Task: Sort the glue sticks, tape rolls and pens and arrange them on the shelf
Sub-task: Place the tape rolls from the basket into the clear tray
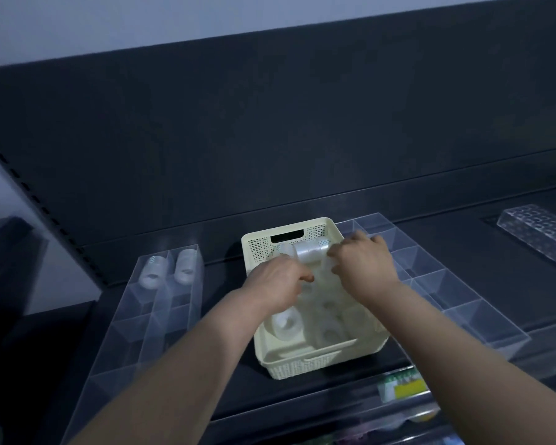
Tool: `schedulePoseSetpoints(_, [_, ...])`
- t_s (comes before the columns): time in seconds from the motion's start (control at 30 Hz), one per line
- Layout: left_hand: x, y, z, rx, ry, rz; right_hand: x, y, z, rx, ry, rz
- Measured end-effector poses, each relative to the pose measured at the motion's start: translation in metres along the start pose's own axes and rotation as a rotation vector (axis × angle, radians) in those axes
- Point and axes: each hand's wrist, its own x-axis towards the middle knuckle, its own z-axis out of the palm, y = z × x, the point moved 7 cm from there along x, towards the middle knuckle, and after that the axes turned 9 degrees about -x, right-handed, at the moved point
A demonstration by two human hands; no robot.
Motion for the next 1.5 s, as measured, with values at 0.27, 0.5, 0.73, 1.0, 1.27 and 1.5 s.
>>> schedulePoseSetpoints(0.27, [0.027, 0.002, 0.017, 0.085, -0.041, -0.14, -0.014, 0.021, -0.008, 0.184, 0.069, 0.048])
schedulePoseSetpoints(0.5, [0.043, -0.002, 0.011, 0.12, 0.038, -0.112, -0.015, 0.019, -0.01, 0.254, 0.068, 0.062])
schedulePoseSetpoints(0.73, [0.006, -0.037, -0.034, -0.158, 0.303, -0.089, -0.004, -0.007, -0.031, 0.299, 0.108, 0.06])
schedulePoseSetpoints(1.0, [-0.098, -0.168, -0.108, -0.171, 0.587, -0.305, 0.025, -0.13, -0.085, 0.444, 0.187, -0.1])
schedulePoseSetpoints(1.27, [-0.122, -0.246, -0.08, -0.015, 0.278, -0.369, 0.029, -0.219, -0.088, 0.468, 0.124, -0.152])
schedulePoseSetpoints(1.5, [-0.113, -0.252, -0.058, -0.025, 0.304, -0.26, 0.029, -0.241, -0.086, 0.44, 0.088, -0.127])
